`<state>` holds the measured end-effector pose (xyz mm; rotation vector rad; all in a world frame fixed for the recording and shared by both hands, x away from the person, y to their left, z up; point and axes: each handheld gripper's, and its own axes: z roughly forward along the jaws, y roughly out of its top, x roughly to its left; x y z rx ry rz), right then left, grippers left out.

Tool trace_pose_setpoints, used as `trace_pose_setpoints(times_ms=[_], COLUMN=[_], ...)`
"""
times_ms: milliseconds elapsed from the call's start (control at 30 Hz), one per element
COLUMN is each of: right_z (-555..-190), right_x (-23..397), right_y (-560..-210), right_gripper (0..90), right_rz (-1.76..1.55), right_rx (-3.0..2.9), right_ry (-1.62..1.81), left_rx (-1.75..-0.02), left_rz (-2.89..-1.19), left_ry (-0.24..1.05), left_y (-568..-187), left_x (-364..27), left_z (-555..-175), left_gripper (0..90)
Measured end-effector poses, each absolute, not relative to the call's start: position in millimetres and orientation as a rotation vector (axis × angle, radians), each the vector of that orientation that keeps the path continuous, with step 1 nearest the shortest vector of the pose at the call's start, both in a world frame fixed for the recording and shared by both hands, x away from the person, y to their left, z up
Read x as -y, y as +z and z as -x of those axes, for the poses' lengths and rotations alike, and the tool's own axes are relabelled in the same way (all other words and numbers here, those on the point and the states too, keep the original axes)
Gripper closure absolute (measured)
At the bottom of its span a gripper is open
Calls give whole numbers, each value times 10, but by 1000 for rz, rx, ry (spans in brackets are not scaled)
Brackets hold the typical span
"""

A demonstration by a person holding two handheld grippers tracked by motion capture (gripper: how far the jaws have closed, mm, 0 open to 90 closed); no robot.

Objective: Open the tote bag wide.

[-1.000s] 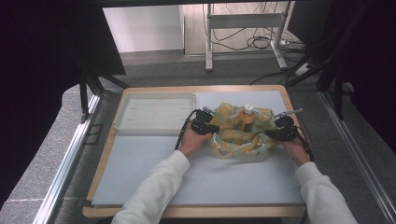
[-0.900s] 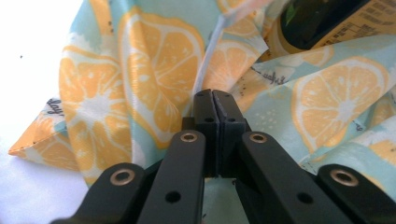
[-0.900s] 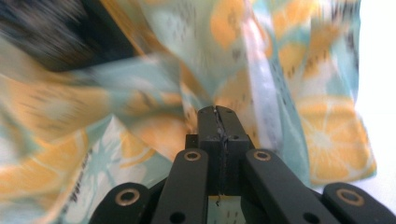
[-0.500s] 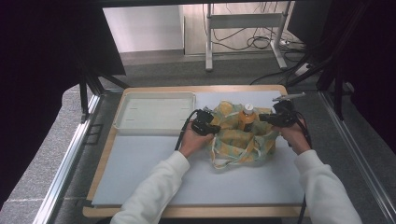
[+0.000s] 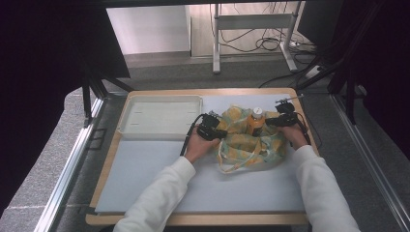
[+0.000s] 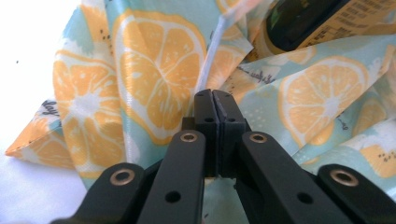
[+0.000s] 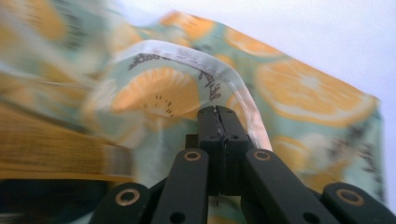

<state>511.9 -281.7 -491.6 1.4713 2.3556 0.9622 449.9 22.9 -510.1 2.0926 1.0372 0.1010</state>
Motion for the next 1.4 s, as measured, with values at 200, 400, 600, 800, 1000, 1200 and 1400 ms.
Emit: trace_pose_setpoints(times_ms=[200,400,600,800,1000,1200,1400], right_z=[-5156,-5126,-4942,-4659,-4347,-4050,-3998], right_x=[2945,2949,2911,2843,2765,2673,2793], right_y=[-5023,-4994,-4708,-4489,-4490,-4655,-4885], right_gripper=[892,892,893,892,892,892,892], right_rz=[-1546,-1522,-1413,-1310,-1250,-1179,-1236], right_rx=[-2332,-2329,-2317,-2334,-2381,-2458,-2478], right_ry=[940,907,1001,1008,1013,1011,954], left_rx=[-1046,-1046,-1031,-1020,-1029,-1031,-1031], left_rz=[-2094,-2098,-2096,-2097,-2096,-2100,-2102], left_ry=[103,102,106,114,115,113,112], left_y=[-5125,-5141,-5116,-5090,-5084,-5107,-5117], left_x=[-237,-235,-223,-214,-222,-232,-218], left_z=[-4499,-4498,-4484,-4460,-4443,-4449,-4452], left_gripper=[889,889,888,887,888,888,888])
